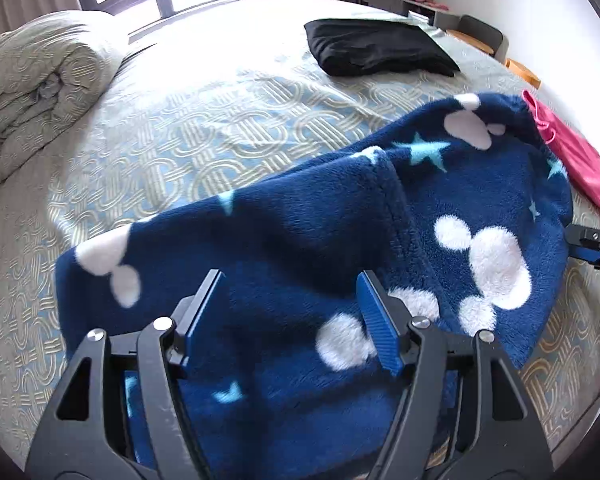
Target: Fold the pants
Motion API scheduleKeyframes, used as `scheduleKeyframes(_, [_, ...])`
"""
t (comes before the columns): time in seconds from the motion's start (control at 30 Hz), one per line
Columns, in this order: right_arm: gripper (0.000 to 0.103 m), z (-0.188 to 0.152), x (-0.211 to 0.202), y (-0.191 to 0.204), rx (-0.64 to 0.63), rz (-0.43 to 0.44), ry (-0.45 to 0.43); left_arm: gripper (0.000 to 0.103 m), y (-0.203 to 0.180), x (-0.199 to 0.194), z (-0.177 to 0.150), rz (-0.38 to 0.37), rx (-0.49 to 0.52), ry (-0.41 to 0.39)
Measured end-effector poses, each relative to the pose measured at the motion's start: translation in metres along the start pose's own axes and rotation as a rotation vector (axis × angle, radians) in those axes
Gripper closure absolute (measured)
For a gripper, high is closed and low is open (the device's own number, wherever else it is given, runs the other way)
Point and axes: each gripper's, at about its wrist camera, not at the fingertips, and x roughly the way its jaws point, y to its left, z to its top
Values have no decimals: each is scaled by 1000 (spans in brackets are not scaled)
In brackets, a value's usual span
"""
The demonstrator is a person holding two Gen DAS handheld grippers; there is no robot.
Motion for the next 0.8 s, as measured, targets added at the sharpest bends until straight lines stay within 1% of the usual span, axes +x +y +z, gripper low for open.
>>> scheduleKeyframes(0.03, [42,1,3,-4,18,15,1,33,-8,15,0,28,26,44])
scheduleKeyframes(0.07, [41,3,8,-9,45,36,3,31,-9,24,-1,42,15,54])
scheduleKeyframes(0.1, [41,8,9,-15,69,56,5,30,-7,23,0,36,-14,46])
scheduleKeyframes(0.13, [40,10,12,-18,93,78,4,30,-2,22,1,17,-50,58])
scheduleKeyframes(0.2, [38,15,13,-18,108,110,-12,30,4,20,3,-4,-70,86])
scheduleKeyframes(0.23, [38,16,15,-16,99,111,-23,30,7,17,4,-9,-77,97])
scheduleKeyframes(0.3, [38,21,18,-9,61,85,-37,30,8,10,4,-19,-103,96])
scheduleKeyframes(0.37, [38,25,21,-1,30,62,-48,30,8,4,7,-52,-117,73])
scheduleKeyframes(0.43, [37,29,23,6,18,47,-59,30,2,4,11,-67,-107,56])
scheduleKeyframes(0.57, [35,32,16,2,16,43,-65,30,-11,19,27,-109,-71,56])
scheduleKeyframes(0.63, [35,31,22,6,15,46,-67,27,-14,36,37,-91,-65,82])
scheduleKeyframes(0.7, [35,33,23,7,10,41,-66,26,-13,48,43,-60,-76,103])
scheduleKeyframes(0.8, [35,38,25,10,-8,16,-79,26,-13,44,45,-49,-83,103])
